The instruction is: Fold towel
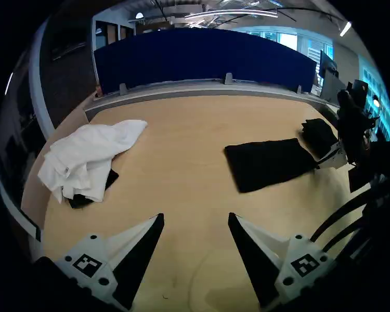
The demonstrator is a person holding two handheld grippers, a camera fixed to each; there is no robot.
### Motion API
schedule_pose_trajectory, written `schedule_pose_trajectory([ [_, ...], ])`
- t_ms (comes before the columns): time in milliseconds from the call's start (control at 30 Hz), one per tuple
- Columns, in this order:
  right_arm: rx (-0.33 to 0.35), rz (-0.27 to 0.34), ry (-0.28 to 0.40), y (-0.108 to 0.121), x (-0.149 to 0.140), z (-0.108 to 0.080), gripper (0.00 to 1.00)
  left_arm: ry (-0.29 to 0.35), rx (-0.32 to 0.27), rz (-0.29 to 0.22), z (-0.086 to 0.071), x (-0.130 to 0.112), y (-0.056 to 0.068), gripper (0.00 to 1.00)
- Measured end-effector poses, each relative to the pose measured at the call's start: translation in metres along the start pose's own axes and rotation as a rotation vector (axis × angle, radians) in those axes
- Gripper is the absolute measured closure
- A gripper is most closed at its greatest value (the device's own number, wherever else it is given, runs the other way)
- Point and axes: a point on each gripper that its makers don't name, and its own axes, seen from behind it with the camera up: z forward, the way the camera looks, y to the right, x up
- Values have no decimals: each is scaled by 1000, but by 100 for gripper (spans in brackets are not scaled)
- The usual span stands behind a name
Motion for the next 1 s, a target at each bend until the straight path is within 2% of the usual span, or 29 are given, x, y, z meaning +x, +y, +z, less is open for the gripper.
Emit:
schedule_pose_trajectory([
  [200, -4, -4, 25, -2, 11, -8, 91, 3, -1, -5, -2, 3, -1, 9],
  [400, -4, -32, 67, -9, 37, -26, 91, 10, -5, -4, -5, 7, -3, 9],
  [600, -6, -75, 100, -18, 66, -39, 91, 21, -7, -11, -8, 10, -4, 9],
  [1000, -4, -170, 134, -37, 117, -49, 91, 42, -19, -26, -14, 13, -6, 9],
])
